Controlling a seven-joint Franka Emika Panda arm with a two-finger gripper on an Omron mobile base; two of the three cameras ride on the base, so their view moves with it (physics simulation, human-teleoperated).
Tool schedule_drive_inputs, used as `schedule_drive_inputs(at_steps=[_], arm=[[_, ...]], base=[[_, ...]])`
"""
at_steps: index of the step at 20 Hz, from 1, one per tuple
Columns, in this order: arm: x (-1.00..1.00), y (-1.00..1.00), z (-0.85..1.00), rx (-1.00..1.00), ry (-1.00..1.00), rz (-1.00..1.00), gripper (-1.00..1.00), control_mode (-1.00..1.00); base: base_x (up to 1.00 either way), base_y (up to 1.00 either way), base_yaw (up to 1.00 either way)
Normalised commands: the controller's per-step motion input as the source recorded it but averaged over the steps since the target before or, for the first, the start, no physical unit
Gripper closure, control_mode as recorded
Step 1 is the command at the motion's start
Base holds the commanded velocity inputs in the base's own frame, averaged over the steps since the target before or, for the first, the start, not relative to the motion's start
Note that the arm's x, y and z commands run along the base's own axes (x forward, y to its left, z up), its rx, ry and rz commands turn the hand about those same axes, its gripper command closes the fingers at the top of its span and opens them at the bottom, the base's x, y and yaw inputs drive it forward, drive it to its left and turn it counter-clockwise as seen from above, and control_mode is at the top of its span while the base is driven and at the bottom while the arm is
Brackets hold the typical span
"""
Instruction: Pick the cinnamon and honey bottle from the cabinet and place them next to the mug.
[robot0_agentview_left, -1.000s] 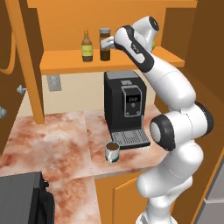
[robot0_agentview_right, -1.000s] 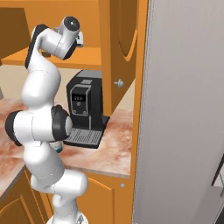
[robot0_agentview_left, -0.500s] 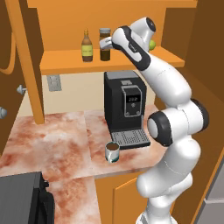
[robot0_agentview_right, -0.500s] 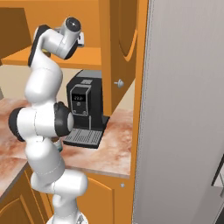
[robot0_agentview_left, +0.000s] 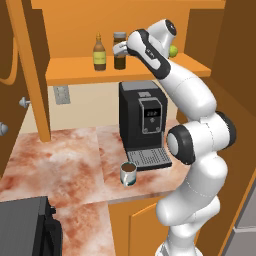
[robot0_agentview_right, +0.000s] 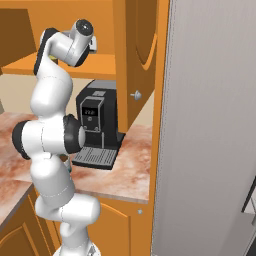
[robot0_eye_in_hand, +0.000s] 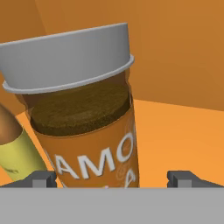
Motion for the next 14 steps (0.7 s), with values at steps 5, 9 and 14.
schedule_drive_inputs(at_steps=[5, 9, 14], arm=[[0.0, 0.05, 0.0, 0.0, 0.0, 0.0, -1.0, -1.0], [0.0, 0.05, -0.02, 0.0, 0.0, 0.0, -1.0, -1.0], [0.0, 0.0, 0.0, 0.0, 0.0, 0.0, -1.0, -1.0]], base=[[0.0, 0.0, 0.0], [0.0, 0.0, 0.0], [0.0, 0.0, 0.0]])
